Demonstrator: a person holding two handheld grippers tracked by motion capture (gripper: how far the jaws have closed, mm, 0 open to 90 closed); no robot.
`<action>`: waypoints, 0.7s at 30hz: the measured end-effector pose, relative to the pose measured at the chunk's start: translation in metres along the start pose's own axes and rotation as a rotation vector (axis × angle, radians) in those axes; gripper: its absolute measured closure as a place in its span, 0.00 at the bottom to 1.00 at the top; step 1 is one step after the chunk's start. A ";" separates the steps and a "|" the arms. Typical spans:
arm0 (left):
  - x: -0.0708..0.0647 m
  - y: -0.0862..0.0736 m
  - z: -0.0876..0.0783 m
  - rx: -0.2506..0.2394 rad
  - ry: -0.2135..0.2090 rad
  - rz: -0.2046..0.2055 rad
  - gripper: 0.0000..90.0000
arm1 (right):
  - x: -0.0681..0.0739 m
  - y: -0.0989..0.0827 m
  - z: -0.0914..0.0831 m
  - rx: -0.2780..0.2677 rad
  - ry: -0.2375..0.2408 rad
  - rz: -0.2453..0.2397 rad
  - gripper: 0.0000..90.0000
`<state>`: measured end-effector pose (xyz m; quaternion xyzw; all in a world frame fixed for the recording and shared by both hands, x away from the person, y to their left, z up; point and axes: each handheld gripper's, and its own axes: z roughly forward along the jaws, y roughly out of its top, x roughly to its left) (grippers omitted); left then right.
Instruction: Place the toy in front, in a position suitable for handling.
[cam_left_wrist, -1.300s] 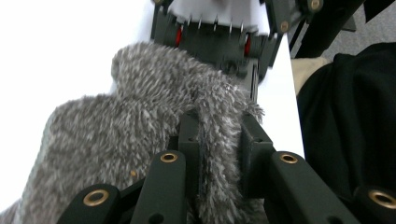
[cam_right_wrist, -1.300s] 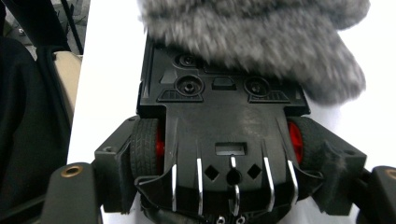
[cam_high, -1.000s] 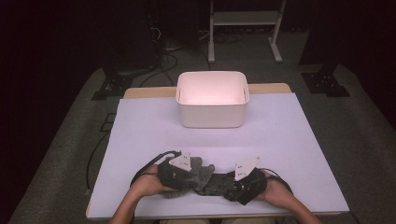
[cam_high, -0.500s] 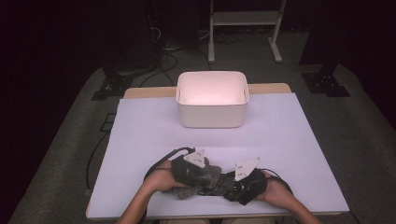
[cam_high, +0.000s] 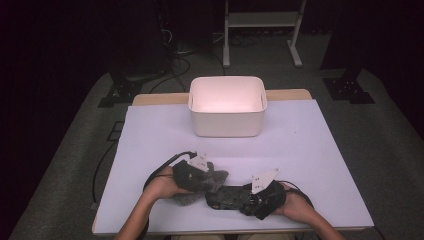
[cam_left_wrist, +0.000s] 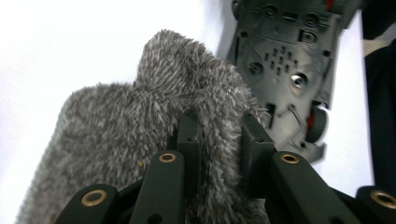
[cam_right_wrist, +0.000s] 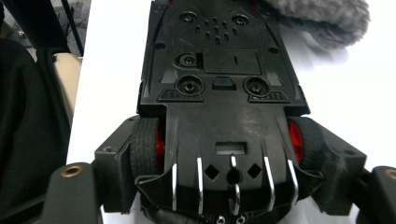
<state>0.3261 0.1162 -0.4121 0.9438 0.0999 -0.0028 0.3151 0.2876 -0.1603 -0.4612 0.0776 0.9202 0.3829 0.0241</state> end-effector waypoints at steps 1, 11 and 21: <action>0.000 -0.002 -0.001 -0.006 0.000 -0.007 0.82 | 0.000 0.000 0.000 -0.001 0.000 0.000 0.26; -0.003 0.032 0.015 -0.023 -0.041 0.052 0.82 | 0.000 0.000 0.000 -0.002 0.001 -0.002 0.26; -0.002 0.041 0.029 0.001 -0.051 0.059 0.82 | 0.000 -0.001 0.000 -0.009 0.000 -0.004 0.26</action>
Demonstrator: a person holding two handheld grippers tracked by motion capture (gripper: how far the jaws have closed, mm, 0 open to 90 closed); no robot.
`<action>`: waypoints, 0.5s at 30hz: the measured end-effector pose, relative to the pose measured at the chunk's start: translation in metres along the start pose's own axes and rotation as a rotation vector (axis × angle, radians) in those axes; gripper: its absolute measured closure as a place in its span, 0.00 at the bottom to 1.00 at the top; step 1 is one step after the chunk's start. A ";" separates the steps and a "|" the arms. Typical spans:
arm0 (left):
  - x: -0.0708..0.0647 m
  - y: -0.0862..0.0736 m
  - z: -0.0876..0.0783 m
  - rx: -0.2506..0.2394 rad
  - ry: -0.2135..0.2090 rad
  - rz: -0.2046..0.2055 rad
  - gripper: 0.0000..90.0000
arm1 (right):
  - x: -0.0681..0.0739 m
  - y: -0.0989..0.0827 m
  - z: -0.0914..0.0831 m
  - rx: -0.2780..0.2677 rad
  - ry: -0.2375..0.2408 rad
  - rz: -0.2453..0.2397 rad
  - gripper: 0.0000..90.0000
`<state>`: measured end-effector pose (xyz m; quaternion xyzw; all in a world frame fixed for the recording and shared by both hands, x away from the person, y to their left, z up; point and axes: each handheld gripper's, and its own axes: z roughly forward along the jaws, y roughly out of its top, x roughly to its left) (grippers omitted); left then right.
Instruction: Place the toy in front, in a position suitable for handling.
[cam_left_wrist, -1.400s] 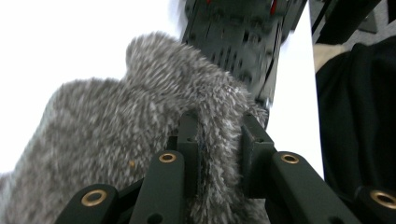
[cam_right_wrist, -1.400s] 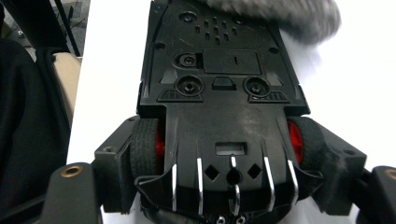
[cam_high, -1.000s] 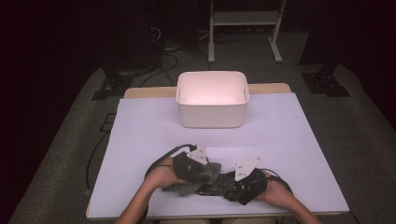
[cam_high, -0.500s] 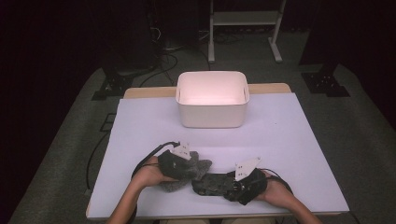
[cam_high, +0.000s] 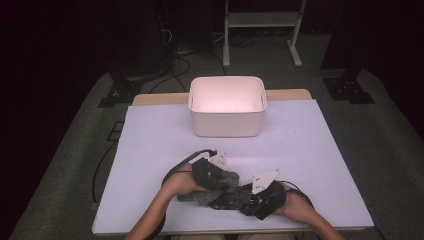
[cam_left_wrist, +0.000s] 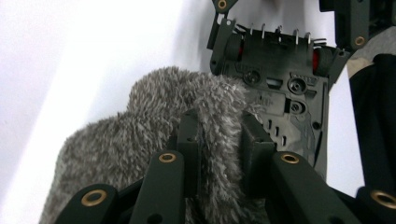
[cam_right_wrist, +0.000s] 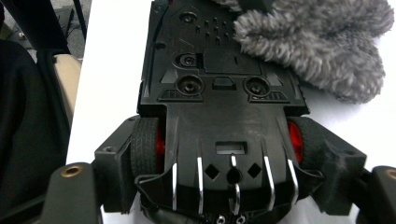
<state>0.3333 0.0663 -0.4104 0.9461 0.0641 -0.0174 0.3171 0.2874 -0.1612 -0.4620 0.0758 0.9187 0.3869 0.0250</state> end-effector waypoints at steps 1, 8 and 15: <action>-0.001 -0.003 -0.002 -0.002 0.002 -0.002 0.82 | 0.000 0.000 0.000 0.000 0.000 0.000 0.26; -0.010 -0.024 -0.017 -0.001 0.003 -0.021 0.82 | 0.000 0.000 0.000 -0.005 -0.001 0.000 0.26; -0.021 -0.032 -0.025 0.001 -0.031 -0.007 0.81 | 0.000 0.000 0.000 -0.005 0.002 -0.001 0.26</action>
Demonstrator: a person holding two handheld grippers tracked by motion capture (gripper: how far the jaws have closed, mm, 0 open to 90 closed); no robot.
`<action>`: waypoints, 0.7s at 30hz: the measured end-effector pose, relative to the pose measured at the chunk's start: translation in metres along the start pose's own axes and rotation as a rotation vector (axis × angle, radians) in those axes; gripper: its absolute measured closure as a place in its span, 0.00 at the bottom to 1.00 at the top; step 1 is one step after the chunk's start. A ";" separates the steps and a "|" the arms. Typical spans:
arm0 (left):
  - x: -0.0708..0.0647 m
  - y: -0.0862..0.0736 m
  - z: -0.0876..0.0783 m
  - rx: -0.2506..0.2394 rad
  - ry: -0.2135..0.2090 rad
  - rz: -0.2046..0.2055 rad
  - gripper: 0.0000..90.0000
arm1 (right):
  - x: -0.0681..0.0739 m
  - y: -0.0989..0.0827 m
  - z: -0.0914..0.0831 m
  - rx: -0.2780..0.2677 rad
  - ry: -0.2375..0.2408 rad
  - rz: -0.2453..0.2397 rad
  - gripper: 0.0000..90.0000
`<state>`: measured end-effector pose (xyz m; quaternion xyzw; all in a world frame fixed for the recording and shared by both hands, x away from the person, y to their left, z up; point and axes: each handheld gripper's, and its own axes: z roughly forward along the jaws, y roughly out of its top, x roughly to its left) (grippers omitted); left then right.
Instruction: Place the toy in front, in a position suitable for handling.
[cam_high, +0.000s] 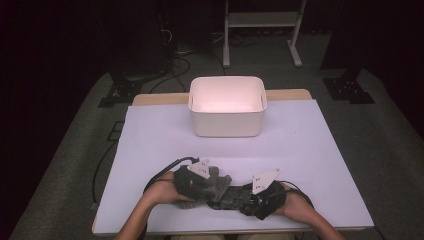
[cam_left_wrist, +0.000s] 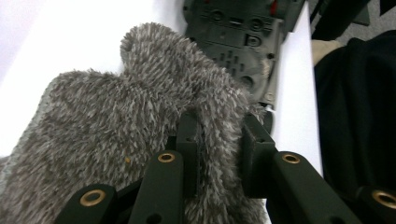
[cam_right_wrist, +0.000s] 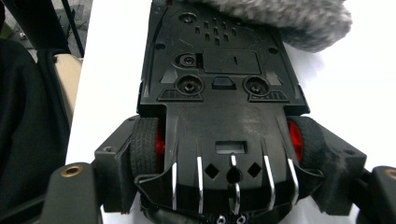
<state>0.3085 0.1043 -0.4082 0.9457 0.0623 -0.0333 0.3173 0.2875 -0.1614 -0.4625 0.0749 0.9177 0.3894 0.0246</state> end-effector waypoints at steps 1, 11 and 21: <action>-0.002 0.002 0.002 -0.003 -0.003 0.008 0.81 | 0.000 0.000 0.000 0.002 0.001 -0.001 0.26; -0.011 0.038 0.027 -0.010 -0.065 0.099 0.81 | 0.000 0.000 0.000 0.002 0.000 0.003 0.26; -0.006 0.010 0.009 -0.012 -0.033 0.033 0.81 | 0.000 0.000 0.000 -0.002 -0.002 0.005 0.26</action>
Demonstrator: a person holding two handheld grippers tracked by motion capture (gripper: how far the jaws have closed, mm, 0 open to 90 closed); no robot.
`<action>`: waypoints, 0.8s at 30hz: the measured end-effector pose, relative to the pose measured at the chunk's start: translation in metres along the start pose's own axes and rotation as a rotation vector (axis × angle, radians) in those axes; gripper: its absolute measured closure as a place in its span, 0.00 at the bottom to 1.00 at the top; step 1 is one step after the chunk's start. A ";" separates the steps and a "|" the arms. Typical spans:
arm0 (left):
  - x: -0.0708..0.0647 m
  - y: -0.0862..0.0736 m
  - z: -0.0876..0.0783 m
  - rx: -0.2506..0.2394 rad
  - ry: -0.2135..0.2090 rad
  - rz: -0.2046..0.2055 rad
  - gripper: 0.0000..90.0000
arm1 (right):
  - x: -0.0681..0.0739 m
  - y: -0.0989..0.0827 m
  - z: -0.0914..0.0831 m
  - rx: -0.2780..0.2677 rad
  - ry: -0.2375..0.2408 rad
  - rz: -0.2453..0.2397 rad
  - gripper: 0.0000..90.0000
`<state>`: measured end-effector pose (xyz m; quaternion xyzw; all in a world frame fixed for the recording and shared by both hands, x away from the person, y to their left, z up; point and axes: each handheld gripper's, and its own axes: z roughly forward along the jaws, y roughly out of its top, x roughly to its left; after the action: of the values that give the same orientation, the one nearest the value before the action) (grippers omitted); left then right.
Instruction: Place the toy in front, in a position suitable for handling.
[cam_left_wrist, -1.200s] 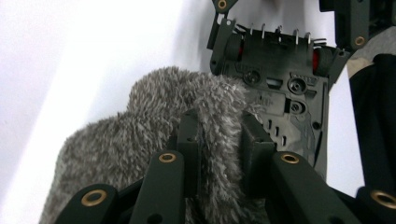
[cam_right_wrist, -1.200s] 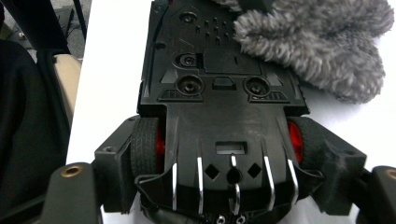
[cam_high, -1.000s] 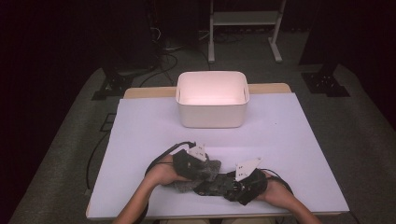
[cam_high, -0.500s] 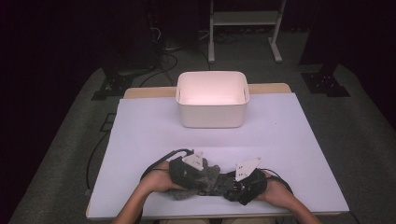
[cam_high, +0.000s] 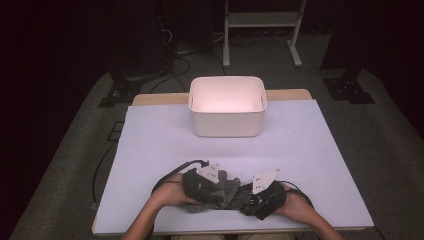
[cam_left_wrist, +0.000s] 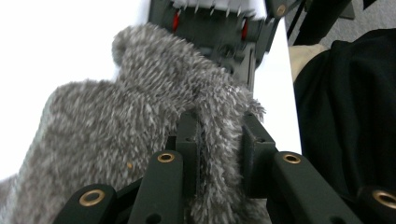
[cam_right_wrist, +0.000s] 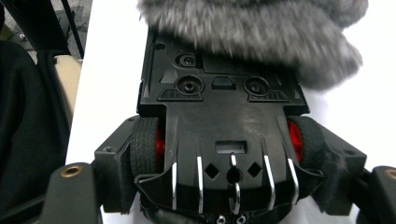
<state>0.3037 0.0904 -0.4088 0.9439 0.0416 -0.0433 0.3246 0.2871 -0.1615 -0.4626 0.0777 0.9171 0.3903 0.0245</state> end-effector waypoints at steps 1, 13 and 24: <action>-0.001 -0.001 0.000 -0.002 0.000 -0.005 0.81 | 0.000 0.000 0.000 0.001 0.000 0.000 0.26; 0.000 -0.006 0.003 0.012 -0.012 -0.010 0.81 | 0.002 0.006 -0.010 0.028 -0.012 0.010 0.23; 0.000 0.000 0.004 0.035 -0.012 0.005 0.81 | 0.002 -0.009 -0.024 0.002 -0.023 0.039 0.24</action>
<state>0.3034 0.0883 -0.4120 0.9493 0.0368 -0.0489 0.3082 0.2816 -0.1840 -0.4526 0.1003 0.9154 0.3889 0.0273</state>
